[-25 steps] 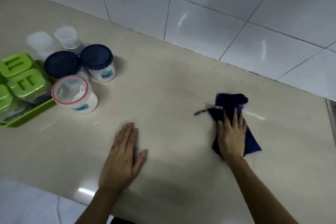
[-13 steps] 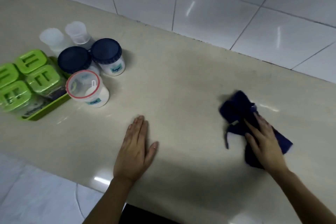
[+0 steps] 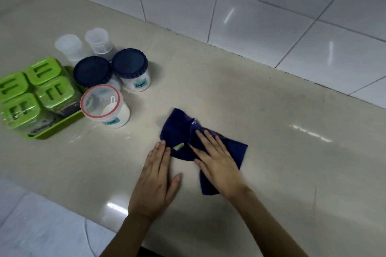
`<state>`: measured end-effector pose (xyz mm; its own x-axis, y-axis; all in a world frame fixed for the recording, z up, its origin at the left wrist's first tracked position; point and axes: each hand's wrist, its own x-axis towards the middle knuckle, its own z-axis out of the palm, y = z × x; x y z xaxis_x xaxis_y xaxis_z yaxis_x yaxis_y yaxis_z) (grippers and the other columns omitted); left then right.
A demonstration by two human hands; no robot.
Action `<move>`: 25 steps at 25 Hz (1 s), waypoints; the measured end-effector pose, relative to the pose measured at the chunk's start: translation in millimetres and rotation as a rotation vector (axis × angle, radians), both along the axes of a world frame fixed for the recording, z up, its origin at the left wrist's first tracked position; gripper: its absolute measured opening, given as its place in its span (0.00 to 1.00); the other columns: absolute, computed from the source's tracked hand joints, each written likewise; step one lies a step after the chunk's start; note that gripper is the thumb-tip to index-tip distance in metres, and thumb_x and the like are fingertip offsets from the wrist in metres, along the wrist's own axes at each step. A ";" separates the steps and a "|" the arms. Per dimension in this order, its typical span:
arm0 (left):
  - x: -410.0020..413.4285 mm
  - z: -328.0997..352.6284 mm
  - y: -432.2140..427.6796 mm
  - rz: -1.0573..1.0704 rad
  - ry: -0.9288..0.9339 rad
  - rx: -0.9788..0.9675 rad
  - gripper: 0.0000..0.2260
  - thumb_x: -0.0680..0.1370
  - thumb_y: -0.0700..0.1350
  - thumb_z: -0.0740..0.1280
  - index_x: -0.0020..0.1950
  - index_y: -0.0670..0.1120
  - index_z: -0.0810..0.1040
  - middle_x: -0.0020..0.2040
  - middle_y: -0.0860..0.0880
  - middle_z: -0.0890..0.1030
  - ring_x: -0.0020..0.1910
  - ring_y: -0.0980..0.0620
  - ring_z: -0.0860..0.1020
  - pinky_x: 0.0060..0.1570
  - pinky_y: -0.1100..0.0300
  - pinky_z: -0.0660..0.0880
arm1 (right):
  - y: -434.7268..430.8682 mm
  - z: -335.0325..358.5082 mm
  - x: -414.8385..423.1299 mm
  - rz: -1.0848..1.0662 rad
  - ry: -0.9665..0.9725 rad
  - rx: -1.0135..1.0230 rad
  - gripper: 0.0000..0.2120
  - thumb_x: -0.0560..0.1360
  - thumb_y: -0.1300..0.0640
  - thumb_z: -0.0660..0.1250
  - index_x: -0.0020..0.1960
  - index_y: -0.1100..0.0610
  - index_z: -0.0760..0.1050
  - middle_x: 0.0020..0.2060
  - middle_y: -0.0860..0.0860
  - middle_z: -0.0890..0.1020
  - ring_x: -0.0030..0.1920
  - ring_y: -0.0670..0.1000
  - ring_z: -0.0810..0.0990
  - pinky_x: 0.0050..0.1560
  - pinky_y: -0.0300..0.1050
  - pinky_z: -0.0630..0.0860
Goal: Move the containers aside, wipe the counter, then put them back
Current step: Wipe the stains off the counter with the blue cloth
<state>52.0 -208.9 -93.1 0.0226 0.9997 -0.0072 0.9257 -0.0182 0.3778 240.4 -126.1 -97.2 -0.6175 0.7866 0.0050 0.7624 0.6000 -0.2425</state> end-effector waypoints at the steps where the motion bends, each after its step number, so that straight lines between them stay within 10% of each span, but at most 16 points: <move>1: 0.3 -0.2 0.8 -0.012 -0.003 0.008 0.31 0.79 0.57 0.55 0.77 0.41 0.56 0.79 0.43 0.57 0.79 0.50 0.53 0.77 0.55 0.50 | 0.3 0.2 39.2 0.002 0.019 -0.001 0.20 0.80 0.47 0.54 0.69 0.50 0.70 0.75 0.54 0.63 0.74 0.55 0.61 0.74 0.52 0.56; 5: -0.9 -4.5 2.2 -0.022 0.012 0.036 0.30 0.79 0.56 0.57 0.76 0.38 0.60 0.78 0.42 0.59 0.78 0.47 0.56 0.76 0.50 0.55 | 28.8 10.6 178.5 -0.316 0.025 -0.001 0.25 0.81 0.43 0.50 0.69 0.57 0.70 0.74 0.57 0.63 0.72 0.62 0.64 0.73 0.56 0.59; 10: -0.4 -7.4 0.7 -0.011 -0.034 0.045 0.31 0.79 0.55 0.59 0.76 0.38 0.59 0.78 0.42 0.58 0.78 0.47 0.55 0.76 0.50 0.55 | 55.9 -4.7 98.4 -1.092 0.054 0.016 0.23 0.78 0.55 0.52 0.70 0.64 0.66 0.73 0.66 0.60 0.73 0.68 0.57 0.74 0.63 0.51; 19: -20.7 4.1 -8.5 -0.103 -0.135 0.062 0.25 0.81 0.50 0.57 0.76 0.43 0.61 0.77 0.47 0.60 0.78 0.51 0.56 0.78 0.54 0.47 | -79.9 12.0 85.8 -0.181 -0.055 0.002 0.22 0.81 0.47 0.52 0.72 0.52 0.66 0.76 0.54 0.60 0.76 0.55 0.58 0.75 0.53 0.54; 25: -81.6 -1.2 -24.3 0.000 -0.224 0.161 0.20 0.80 0.48 0.58 0.69 0.40 0.69 0.74 0.44 0.68 0.76 0.48 0.62 0.77 0.50 0.52 | -81.9 4.6 37.6 -1.161 0.055 -0.021 0.24 0.79 0.52 0.50 0.72 0.58 0.66 0.74 0.61 0.62 0.74 0.64 0.57 0.73 0.65 0.52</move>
<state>-29.7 -233.2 -94.3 0.0057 0.9876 0.1567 0.8192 -0.0945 0.5656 277.9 -208.0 -92.5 0.4756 0.8796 -0.0100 0.8393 -0.4572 -0.2942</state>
